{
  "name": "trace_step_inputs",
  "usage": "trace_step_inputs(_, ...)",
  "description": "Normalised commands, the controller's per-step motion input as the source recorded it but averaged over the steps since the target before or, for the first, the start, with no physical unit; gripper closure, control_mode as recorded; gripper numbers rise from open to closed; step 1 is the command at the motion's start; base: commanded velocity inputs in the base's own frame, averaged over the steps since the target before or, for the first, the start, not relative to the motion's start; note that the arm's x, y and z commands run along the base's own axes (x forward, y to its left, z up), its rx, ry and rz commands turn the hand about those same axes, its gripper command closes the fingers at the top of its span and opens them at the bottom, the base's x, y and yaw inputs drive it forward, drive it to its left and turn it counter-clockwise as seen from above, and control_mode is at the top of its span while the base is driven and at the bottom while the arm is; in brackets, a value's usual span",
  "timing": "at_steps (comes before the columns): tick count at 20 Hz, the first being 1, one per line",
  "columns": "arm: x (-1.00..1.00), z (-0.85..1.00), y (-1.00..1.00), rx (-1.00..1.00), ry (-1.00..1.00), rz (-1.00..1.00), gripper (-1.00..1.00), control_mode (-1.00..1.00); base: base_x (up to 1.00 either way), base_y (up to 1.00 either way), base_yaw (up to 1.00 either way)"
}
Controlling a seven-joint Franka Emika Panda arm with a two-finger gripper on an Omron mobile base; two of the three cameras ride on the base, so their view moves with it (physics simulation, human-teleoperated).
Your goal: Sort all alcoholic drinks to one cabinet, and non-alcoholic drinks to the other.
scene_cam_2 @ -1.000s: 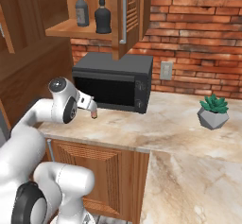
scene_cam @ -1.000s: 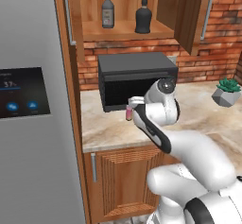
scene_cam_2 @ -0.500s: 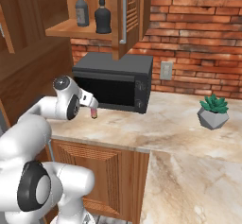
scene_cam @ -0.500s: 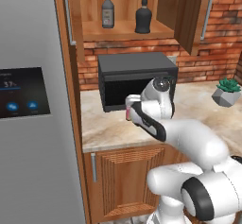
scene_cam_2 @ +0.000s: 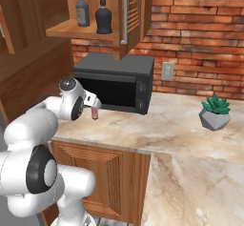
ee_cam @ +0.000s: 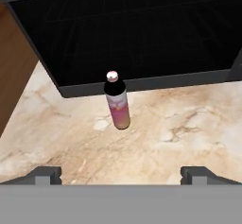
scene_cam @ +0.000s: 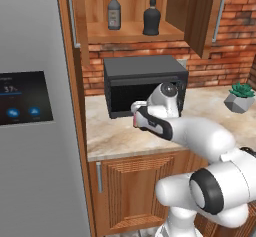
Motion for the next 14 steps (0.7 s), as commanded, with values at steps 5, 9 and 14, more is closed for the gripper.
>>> trace_step_inputs(5,0.2,-0.24,0.01,0.0,0.0,0.02,-1.0,-1.0,0.0,0.0,0.0)
trace_step_inputs(9,0.22,-0.21,0.02,0.0,0.0,0.0,-1.0,-1.0,0.0,0.0,0.0)
trace_step_inputs(14,0.2,-0.19,0.03,0.0,0.0,0.0,-1.0,-1.0,0.0,0.0,0.0)
